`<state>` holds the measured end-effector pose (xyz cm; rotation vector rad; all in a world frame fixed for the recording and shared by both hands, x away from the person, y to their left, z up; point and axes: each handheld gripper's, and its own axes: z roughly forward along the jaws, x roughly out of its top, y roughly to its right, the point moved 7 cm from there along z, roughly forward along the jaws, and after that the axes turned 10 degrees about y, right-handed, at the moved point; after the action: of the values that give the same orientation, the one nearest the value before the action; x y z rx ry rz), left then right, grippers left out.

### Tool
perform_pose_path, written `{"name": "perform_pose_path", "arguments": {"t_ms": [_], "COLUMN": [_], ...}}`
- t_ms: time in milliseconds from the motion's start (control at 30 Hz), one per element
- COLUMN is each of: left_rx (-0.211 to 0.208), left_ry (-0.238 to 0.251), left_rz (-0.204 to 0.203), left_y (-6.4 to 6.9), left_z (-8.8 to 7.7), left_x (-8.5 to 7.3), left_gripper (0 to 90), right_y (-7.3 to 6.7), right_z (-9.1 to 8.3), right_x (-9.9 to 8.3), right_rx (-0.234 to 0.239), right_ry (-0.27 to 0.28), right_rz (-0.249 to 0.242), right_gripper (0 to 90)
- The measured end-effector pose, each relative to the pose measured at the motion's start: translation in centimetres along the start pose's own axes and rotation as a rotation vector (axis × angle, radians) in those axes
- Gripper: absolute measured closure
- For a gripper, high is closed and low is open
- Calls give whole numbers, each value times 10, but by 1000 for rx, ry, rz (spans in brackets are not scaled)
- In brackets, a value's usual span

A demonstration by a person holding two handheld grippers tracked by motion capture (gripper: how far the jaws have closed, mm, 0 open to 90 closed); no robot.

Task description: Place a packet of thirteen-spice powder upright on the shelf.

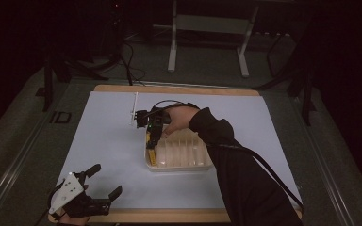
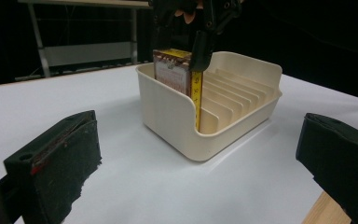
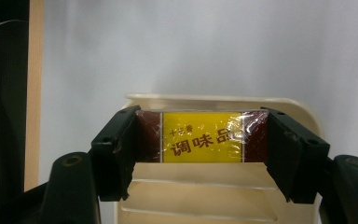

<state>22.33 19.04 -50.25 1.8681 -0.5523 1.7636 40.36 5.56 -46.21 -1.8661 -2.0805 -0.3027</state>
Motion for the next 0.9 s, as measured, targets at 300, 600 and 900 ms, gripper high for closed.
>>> {"name": "perform_pose_path", "arguments": {"t_ms": [300, 600, 900], "left_rx": [-4, -6, -5], "left_ry": [5, 1, -5], "left_rz": [1, 5, 7], "left_y": [0, 0, 0], "left_z": [0, 0, 1], "left_x": [1, 0, 0], "left_gripper": [0, 0, 0], "right_y": [-3, -1, -3], "right_z": [1, -5, -21], "right_x": [-2, 0, 1], "right_rx": [14, -17, -17], "right_ry": [-43, -14, 15], "right_rz": [11, 18, 22], "right_gripper": [295, 177, 179]}}
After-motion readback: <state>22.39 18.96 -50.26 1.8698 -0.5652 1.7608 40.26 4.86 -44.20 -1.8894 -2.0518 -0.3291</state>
